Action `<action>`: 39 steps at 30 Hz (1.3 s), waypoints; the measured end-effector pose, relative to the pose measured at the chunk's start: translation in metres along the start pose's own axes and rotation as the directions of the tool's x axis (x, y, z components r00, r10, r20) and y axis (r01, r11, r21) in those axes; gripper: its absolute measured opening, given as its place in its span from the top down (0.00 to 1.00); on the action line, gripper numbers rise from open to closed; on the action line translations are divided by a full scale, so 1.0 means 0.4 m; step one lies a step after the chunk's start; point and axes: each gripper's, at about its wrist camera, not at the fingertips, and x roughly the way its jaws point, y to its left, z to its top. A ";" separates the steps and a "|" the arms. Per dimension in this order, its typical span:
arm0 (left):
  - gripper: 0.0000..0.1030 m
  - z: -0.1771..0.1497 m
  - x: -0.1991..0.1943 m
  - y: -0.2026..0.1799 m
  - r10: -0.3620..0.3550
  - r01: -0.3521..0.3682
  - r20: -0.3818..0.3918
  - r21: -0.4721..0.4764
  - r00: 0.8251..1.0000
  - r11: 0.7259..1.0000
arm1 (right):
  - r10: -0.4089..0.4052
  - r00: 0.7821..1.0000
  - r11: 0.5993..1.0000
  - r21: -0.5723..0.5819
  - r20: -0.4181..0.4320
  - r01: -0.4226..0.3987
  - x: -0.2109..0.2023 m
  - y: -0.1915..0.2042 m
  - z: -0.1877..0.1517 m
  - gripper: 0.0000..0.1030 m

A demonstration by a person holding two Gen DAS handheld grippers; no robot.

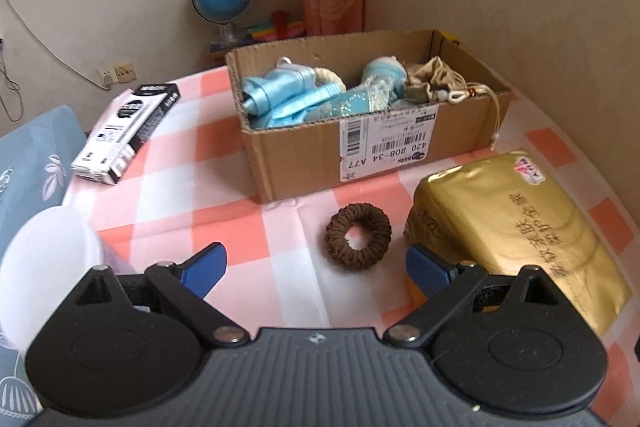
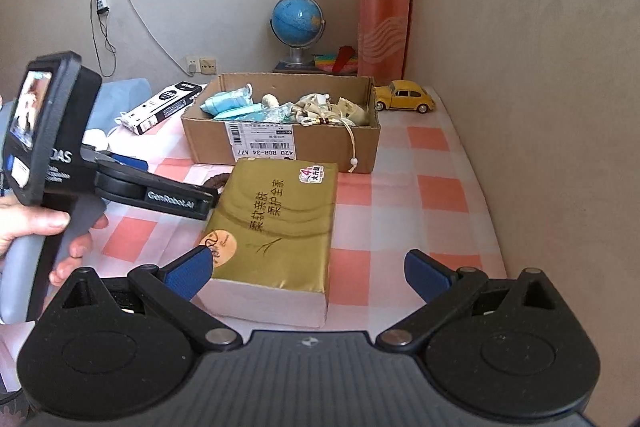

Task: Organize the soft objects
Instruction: 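Move the left tool back toward the brown scrunchie on the table, then lower the open left tool around the brown scrunchie and close it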

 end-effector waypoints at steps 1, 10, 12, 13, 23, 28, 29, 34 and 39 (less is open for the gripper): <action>0.06 0.001 0.013 -0.001 -0.003 0.003 -0.008 0.003 1.000 1.000 | -0.004 1.000 1.000 0.004 -0.003 0.004 0.006 -0.002 0.004 0.00; 0.06 0.016 0.079 0.013 -0.039 0.038 -0.028 -0.032 0.999 0.999 | -0.004 1.000 1.000 0.006 -0.012 0.005 0.035 -0.009 0.016 0.00; 0.06 0.015 0.085 0.022 -0.048 0.046 -0.035 -0.044 0.998 0.998 | 0.000 1.000 1.000 0.006 -0.010 0.000 0.036 -0.007 0.018 0.00; 0.06 0.014 0.087 0.027 -0.048 0.046 -0.038 -0.049 0.998 0.998 | 0.003 1.000 1.000 0.007 -0.009 -0.002 0.037 -0.006 0.018 0.00; 0.07 0.013 0.092 0.048 0.026 -0.029 -0.062 -0.053 0.998 0.998 | 0.012 1.000 1.000 -0.002 -0.007 -0.012 0.037 0.005 0.018 0.00; 0.07 0.011 0.074 0.054 0.053 -0.056 -0.055 -0.058 0.997 0.997 | 0.013 1.000 1.000 -0.005 -0.005 -0.013 0.036 0.004 0.016 0.00; 0.07 0.013 0.073 0.050 0.041 -0.043 -0.048 -0.055 0.998 0.998 | 0.011 1.000 1.000 -0.007 -0.005 -0.011 0.036 0.005 0.016 0.00; 0.20 0.020 0.095 0.029 0.026 -0.027 -0.051 -0.030 0.998 0.999 | 0.008 1.000 1.000 -0.013 -0.008 -0.008 0.033 0.006 0.014 0.00; 0.51 0.016 0.104 0.023 0.000 -0.001 -0.047 -0.032 0.999 0.999 | 0.006 1.000 1.000 -0.011 -0.007 -0.006 0.035 0.005 0.014 0.00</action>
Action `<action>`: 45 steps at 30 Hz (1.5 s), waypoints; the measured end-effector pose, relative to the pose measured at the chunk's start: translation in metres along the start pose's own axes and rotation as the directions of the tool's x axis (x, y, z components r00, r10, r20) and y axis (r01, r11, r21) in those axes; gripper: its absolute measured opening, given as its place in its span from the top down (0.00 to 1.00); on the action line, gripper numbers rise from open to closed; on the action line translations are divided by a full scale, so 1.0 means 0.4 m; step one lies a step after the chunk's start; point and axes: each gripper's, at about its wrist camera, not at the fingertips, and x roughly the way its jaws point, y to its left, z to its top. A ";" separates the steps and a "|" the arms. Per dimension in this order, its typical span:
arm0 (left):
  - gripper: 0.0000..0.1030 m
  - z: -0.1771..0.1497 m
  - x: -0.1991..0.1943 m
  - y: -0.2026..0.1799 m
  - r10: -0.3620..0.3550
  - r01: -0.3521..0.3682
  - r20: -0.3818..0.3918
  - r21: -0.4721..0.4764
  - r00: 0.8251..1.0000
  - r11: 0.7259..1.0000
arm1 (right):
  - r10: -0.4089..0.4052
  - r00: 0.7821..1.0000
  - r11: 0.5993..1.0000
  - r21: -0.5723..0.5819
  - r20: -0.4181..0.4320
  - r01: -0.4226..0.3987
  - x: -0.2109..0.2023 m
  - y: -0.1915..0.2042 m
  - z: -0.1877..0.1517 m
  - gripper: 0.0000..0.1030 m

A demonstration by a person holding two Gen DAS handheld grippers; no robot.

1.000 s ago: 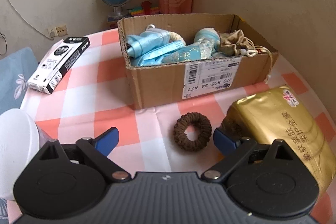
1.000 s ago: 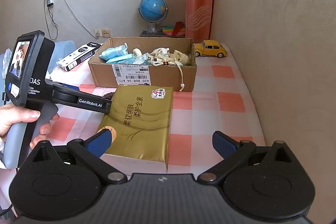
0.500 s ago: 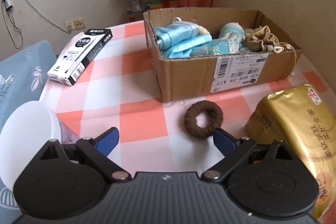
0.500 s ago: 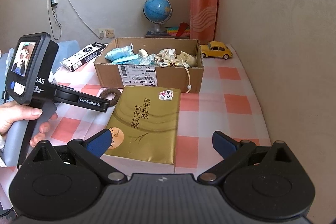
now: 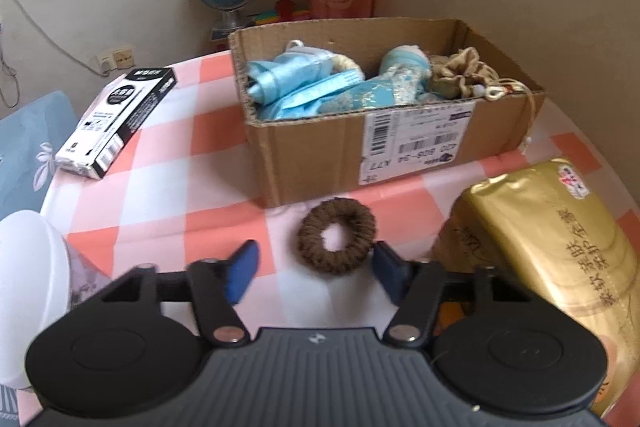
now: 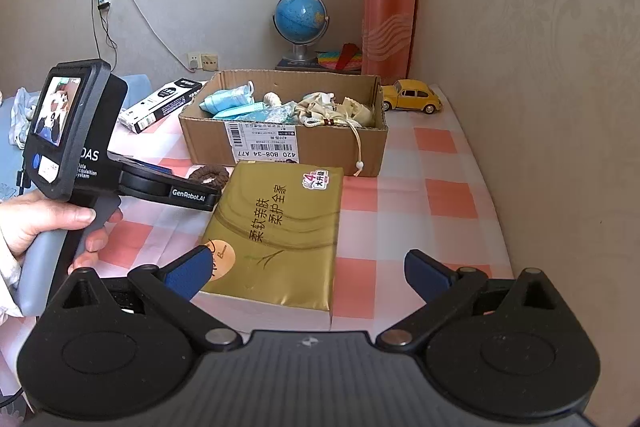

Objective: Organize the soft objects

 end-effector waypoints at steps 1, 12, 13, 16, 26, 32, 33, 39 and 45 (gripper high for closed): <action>0.56 -0.001 0.000 -0.002 -0.005 0.005 0.003 0.002 1.000 1.000 | -0.001 1.000 1.000 0.000 -0.001 0.001 0.000 0.000 0.000 0.00; 0.64 -0.024 -0.023 -0.004 -0.022 0.022 0.014 0.015 1.000 1.000 | -0.002 1.000 1.000 -0.002 0.001 0.002 -0.005 0.004 0.002 0.00; 0.63 -0.028 -0.027 0.001 -0.021 0.020 0.009 0.012 1.000 1.000 | -0.001 1.000 1.000 -0.003 0.000 0.001 -0.005 0.005 0.001 0.00; 0.48 -0.040 -0.039 0.015 -0.025 0.025 -0.012 -0.006 1.000 1.000 | 0.001 1.000 1.000 -0.008 -0.002 -0.001 -0.005 0.009 0.001 0.00; 0.63 -0.024 -0.016 0.020 -0.033 0.034 0.006 -0.036 0.999 0.999 | 0.001 0.999 0.997 -0.083 -0.033 -0.003 0.004 0.035 -0.002 0.00; 0.67 -0.027 -0.022 0.020 -0.043 0.043 0.011 -0.018 0.999 0.999 | 0.009 0.999 0.983 -0.181 -0.049 -0.018 0.012 0.069 0.009 0.00; 0.67 -0.029 -0.025 0.022 -0.041 0.041 0.009 -0.021 0.999 0.999 | 0.013 0.999 0.980 -0.196 -0.050 -0.022 0.012 0.073 0.014 0.00; 0.67 -0.045 -0.056 0.040 -0.042 0.042 0.000 -0.040 0.999 0.998 | -0.013 0.999 0.945 -0.327 -0.035 0.001 0.021 0.117 0.041 0.00; 0.67 -0.061 -0.077 0.044 -0.062 0.062 -0.010 -0.011 0.998 0.998 | 0.003 0.999 0.925 -0.379 -0.033 -0.015 0.031 0.147 0.066 0.00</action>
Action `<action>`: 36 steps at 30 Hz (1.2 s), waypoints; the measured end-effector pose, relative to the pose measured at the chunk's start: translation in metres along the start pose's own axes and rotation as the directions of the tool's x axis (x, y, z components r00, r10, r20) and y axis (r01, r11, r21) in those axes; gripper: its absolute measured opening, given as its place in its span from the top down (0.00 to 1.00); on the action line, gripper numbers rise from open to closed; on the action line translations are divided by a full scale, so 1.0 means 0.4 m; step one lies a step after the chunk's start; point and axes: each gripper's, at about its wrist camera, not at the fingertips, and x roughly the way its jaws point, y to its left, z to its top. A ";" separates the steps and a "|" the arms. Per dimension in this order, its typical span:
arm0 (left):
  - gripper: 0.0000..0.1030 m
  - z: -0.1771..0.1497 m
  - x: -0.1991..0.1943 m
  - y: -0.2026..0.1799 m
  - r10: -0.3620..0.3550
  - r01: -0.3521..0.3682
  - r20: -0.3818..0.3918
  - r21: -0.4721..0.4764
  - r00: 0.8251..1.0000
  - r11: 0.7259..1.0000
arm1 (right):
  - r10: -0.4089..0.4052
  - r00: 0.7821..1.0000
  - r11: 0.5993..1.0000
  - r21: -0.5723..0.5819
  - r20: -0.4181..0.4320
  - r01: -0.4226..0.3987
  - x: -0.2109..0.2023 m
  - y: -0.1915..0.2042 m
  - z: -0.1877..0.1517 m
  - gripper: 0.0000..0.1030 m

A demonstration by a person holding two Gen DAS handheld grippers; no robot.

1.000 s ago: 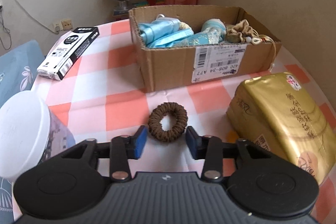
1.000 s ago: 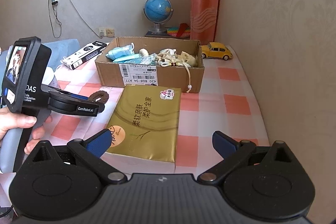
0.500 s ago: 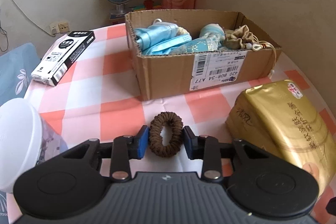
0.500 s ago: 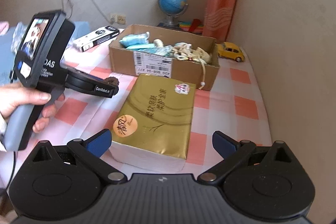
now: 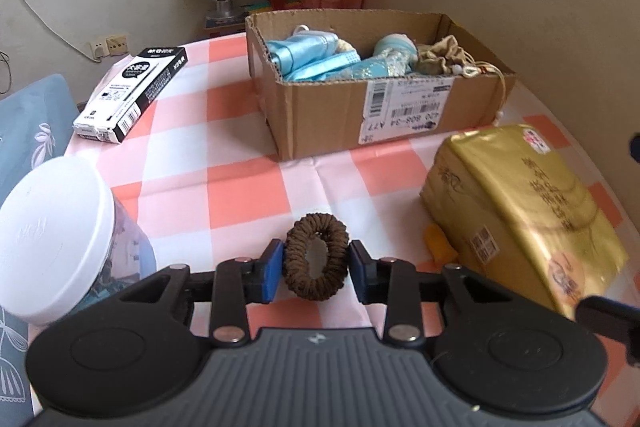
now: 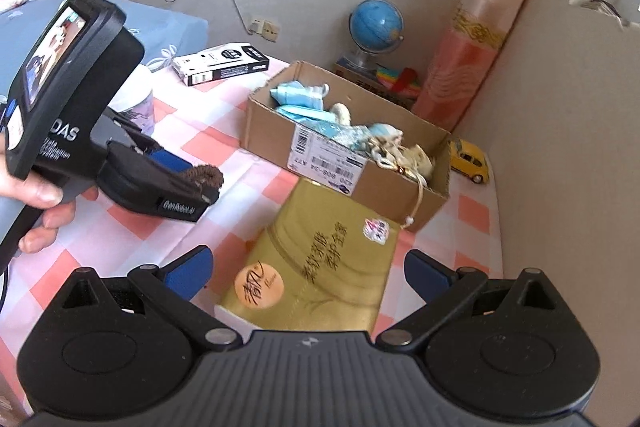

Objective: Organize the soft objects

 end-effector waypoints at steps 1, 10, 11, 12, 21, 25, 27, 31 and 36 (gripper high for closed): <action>0.67 -0.003 -0.003 0.002 -0.004 0.004 -0.003 0.005 1.000 1.000 | 0.008 1.000 1.000 -0.005 0.001 -0.008 0.001 0.003 0.003 0.00; 0.45 -0.025 -0.019 -0.002 -0.051 0.052 -0.020 0.036 0.998 0.998 | 0.008 1.000 1.000 0.009 0.007 -0.008 0.002 0.015 0.011 0.00; 0.41 -0.024 -0.022 0.000 -0.057 0.057 -0.023 0.026 0.998 0.998 | 0.009 1.000 1.000 0.014 0.007 -0.010 0.001 0.013 0.008 0.00; 0.38 -0.023 -0.026 0.002 -0.063 0.064 -0.022 0.015 0.998 0.998 | 0.011 1.000 1.000 0.021 0.006 -0.011 -0.001 0.012 0.004 0.00; 0.30 0.009 -0.037 -0.040 -0.108 0.106 0.021 0.069 0.994 0.992 | -0.005 1.000 0.996 0.086 -0.010 0.006 -0.005 -0.012 -0.034 0.00; 0.30 0.021 0.000 -0.057 -0.134 0.133 0.000 0.086 0.991 0.987 | -0.010 1.000 0.995 0.103 -0.019 0.011 -0.004 -0.027 -0.047 0.00; 0.29 0.023 0.011 -0.058 -0.148 0.148 -0.010 0.089 0.989 0.985 | -0.009 1.000 0.993 0.114 -0.021 0.011 -0.001 -0.033 -0.051 0.00; 0.28 0.022 0.031 -0.054 -0.160 0.163 -0.038 0.089 0.986 0.983 | -0.006 1.000 0.991 0.131 -0.014 0.007 0.001 -0.043 -0.050 0.00; 0.28 0.023 0.010 -0.032 -0.039 0.039 0.008 0.062 0.999 0.997 | -0.003 1.000 0.992 0.130 -0.004 0.003 -0.001 -0.044 -0.049 0.00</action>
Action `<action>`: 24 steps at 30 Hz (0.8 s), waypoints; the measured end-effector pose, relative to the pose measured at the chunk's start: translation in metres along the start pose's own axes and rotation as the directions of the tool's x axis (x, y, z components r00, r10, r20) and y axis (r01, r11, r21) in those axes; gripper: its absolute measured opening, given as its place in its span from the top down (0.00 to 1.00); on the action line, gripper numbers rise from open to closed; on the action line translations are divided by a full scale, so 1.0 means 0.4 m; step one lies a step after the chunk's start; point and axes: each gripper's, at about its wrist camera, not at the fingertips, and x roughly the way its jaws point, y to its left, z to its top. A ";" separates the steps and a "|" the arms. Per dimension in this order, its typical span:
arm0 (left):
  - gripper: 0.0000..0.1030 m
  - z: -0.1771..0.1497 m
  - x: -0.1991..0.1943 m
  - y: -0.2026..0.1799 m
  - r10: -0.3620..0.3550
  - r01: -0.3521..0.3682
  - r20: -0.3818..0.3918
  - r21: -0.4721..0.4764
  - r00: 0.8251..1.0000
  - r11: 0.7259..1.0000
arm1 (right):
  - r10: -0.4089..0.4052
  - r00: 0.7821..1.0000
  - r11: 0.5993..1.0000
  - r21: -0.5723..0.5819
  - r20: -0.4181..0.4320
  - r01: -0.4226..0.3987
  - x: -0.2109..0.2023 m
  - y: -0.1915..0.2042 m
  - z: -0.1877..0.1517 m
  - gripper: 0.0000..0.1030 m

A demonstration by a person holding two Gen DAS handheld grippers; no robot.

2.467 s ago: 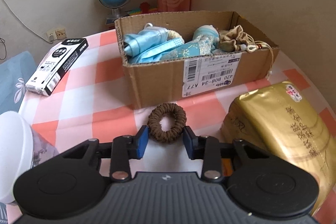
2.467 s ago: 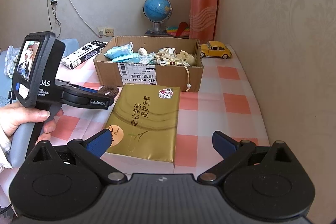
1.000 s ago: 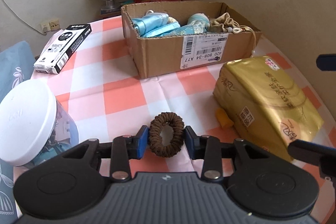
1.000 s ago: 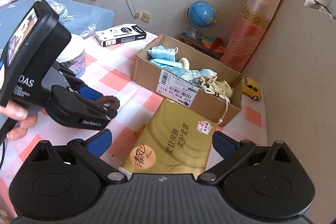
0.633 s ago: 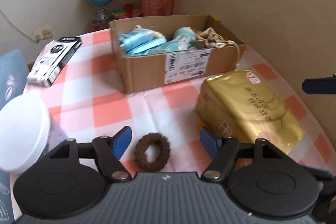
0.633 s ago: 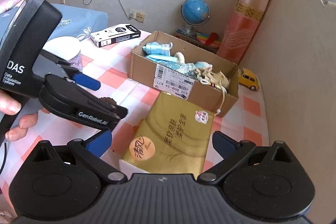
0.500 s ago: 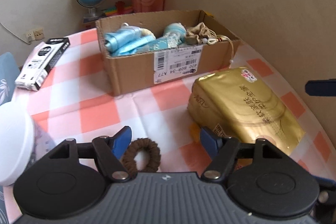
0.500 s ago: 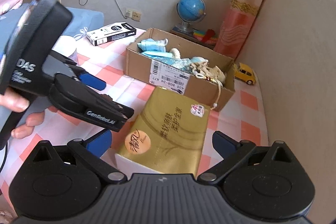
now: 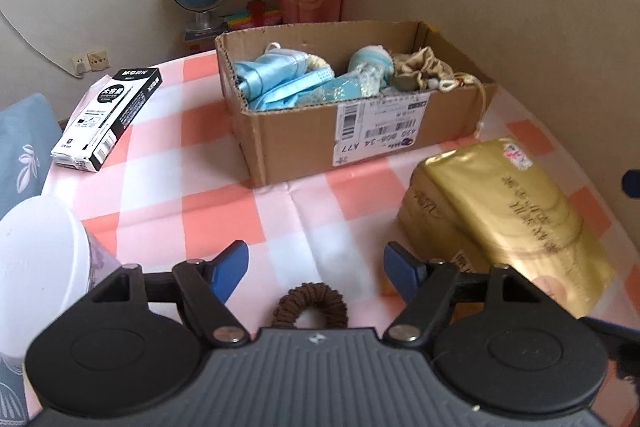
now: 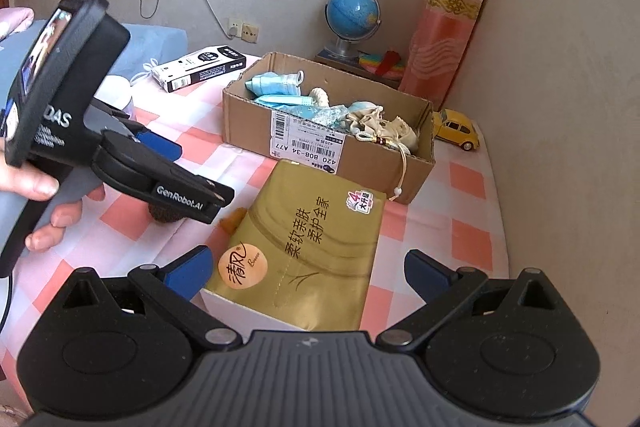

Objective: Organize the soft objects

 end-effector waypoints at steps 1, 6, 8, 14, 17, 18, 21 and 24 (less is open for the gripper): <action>0.27 0.001 -0.004 0.004 -0.004 0.004 0.001 -0.007 1.000 1.000 | 0.001 1.000 1.000 -0.001 -0.001 -0.001 0.001 0.000 0.000 0.00; 0.27 0.006 -0.002 -0.004 -0.048 0.048 -0.003 0.005 0.999 0.999 | -0.006 1.000 1.000 0.000 -0.003 0.006 0.000 0.004 0.000 0.00; 0.27 0.004 0.009 -0.013 -0.050 0.050 -0.019 0.020 0.999 0.999 | -0.010 1.000 1.000 -0.001 -0.002 0.010 -0.002 0.004 0.001 0.00; 0.27 -0.006 -0.001 0.011 0.026 -0.026 -0.011 0.002 1.000 1.000 | -0.023 1.000 1.000 -0.009 0.007 0.023 -0.008 0.005 0.011 0.00; 0.27 -0.011 -0.021 0.034 0.050 -0.050 -0.008 -0.029 0.999 0.998 | -0.019 1.000 1.000 -0.017 0.012 0.019 -0.009 0.014 0.016 0.00; 0.28 -0.014 -0.029 0.037 0.037 -0.037 -0.004 -0.031 0.999 0.999 | -0.019 1.000 1.000 -0.021 0.013 0.019 -0.010 0.018 0.018 0.00; 0.45 -0.025 -0.043 0.031 0.009 -0.009 0.001 -0.006 1.000 1.000 | -0.016 1.000 0.999 -0.027 0.014 0.017 -0.010 0.028 0.022 0.00; 0.53 -0.036 -0.040 0.023 -0.005 0.005 -0.017 0.011 1.000 1.000 | -0.016 1.000 0.999 -0.036 0.016 0.017 -0.012 0.036 0.026 0.00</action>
